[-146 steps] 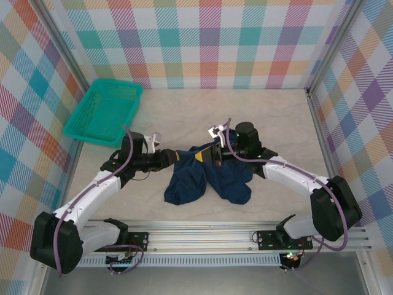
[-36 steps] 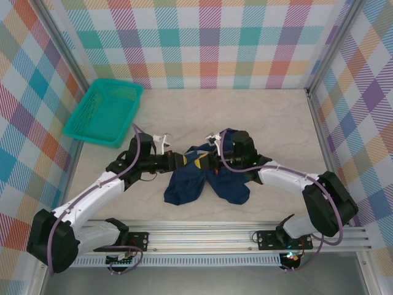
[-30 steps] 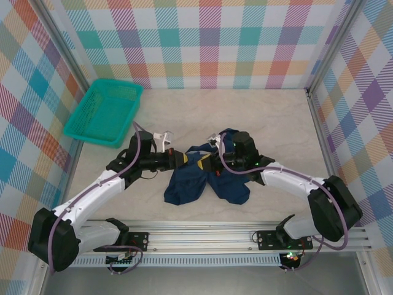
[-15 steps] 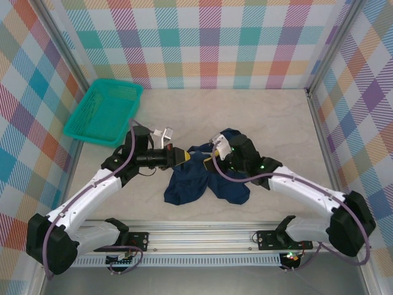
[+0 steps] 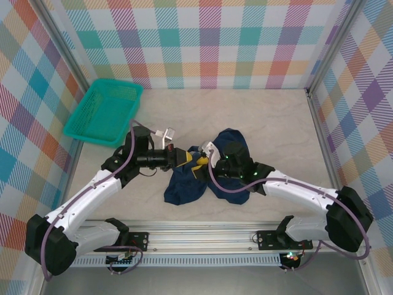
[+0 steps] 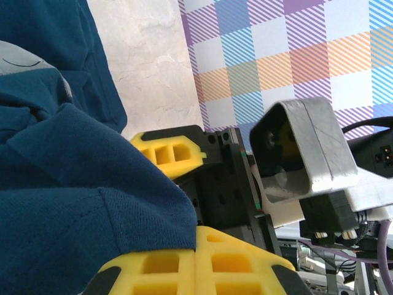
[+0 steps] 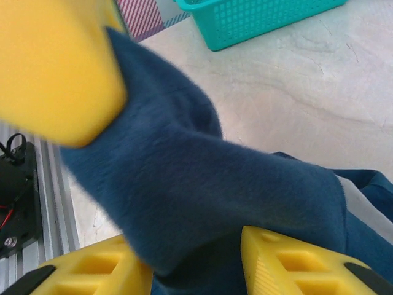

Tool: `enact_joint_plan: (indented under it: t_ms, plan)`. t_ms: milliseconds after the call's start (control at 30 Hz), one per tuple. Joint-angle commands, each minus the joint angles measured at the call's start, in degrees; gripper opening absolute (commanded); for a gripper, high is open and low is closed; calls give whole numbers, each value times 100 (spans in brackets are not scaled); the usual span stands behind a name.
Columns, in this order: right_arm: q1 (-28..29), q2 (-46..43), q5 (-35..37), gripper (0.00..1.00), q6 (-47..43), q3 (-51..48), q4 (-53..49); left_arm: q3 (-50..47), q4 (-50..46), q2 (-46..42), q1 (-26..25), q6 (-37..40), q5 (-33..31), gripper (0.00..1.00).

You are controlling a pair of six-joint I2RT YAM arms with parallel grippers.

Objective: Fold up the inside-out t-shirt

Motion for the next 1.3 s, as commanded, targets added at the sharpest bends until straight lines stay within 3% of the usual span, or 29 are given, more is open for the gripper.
enact_joint_plan:
  t_ms: [0, 233, 267, 367, 433, 467, 600, 700, 967, 1100, 1267]
  plan:
    - [10, -24, 74, 39, 122, 243, 399, 137, -172, -170, -65, 156, -11, 0]
    - [14, -184, -241, 38, 76, 145, 533, 150, -235, -66, -65, 211, -53, 0]
    - [12, -177, -251, 33, 71, 158, 533, 159, -235, -60, -61, 217, -57, 0]
    - [10, -139, -170, 5, 74, 234, 390, 185, -294, -71, -63, 274, -119, 0]
    - [-48, -227, -126, 0, 161, 205, 247, 272, -572, -131, -49, 519, -431, 0]
    - [-155, -288, -254, 0, 292, 173, 199, 298, -869, -215, -32, 701, -737, 3]
    - [-709, -479, -1204, 0, 996, 33, 233, 156, -1464, -702, -37, 1512, -2368, 33]
    - [-936, -502, -1703, 0, 1424, -30, 435, -202, -1305, -875, -97, 1779, -2763, 46]
    - [-1247, -467, -2106, 0, 1835, 0, 591, -302, -1001, -505, -575, 2344, -2764, 63]
    - [-1256, -383, -2118, 0, 1897, 22, 659, -114, -1327, -216, -954, 2758, -3341, 79]
    - [-1256, -308, -2150, 0, 1925, 51, 688, 48, -1435, 180, -1142, 2871, -4082, 80]
